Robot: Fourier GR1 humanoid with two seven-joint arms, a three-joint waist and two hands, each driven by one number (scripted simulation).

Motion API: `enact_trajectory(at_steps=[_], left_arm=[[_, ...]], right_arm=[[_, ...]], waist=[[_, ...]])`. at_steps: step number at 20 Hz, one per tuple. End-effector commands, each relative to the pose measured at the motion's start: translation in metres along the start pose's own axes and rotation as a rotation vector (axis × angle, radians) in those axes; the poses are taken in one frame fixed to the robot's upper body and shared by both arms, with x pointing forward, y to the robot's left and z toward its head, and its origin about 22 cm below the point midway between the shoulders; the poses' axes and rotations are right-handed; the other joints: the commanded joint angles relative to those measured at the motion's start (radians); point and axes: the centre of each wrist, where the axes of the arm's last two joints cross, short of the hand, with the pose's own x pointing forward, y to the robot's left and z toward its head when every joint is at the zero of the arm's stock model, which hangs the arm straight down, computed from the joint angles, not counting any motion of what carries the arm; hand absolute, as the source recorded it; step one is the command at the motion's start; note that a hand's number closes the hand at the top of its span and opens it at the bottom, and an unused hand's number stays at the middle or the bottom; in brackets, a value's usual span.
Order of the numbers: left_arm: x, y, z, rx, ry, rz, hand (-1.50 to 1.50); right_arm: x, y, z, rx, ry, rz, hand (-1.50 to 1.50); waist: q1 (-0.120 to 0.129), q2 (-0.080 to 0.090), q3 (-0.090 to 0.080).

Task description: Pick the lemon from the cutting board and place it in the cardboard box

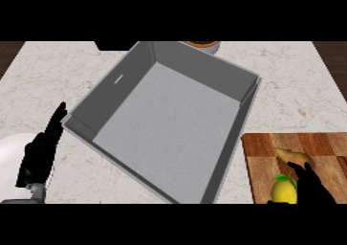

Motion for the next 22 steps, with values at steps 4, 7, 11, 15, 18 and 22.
enact_trajectory(at_steps=[4,7,11,15,18,22], left_arm=[[0.002,-0.005,0.003,0.012,-0.011,0.003,0.0],[0.001,0.009,0.02,-0.013,-0.009,-0.017,0.0],[0.01,-0.014,0.008,-0.003,-0.026,-0.001,0.0],[0.012,-0.015,-0.005,-0.031,-0.035,-0.014,0.0],[0.016,-0.019,-0.008,-0.072,-0.057,-0.005,0.0],[0.015,-0.028,-0.006,-0.056,-0.047,-0.002,0.0]], right_arm=[[-0.001,0.005,-0.009,-0.173,0.011,0.126,1.5],[-0.012,0.009,-0.02,-0.228,0.008,0.145,1.5],[-0.005,0.008,-0.013,-0.286,-0.034,0.162,1.5],[0.029,-0.027,-0.03,-0.256,-0.42,0.295,1.5],[0.05,-0.041,-0.022,-0.223,-0.745,0.416,1.5],[0.058,-0.089,-0.066,-0.254,-0.903,0.444,1.5]], waist=[[0.006,0.006,0.01],[0.01,0.005,0.01],[0.002,0.006,0.01],[0.04,0.017,0.012],[0.09,0.027,0.013],[0.061,0.021,0.014]])
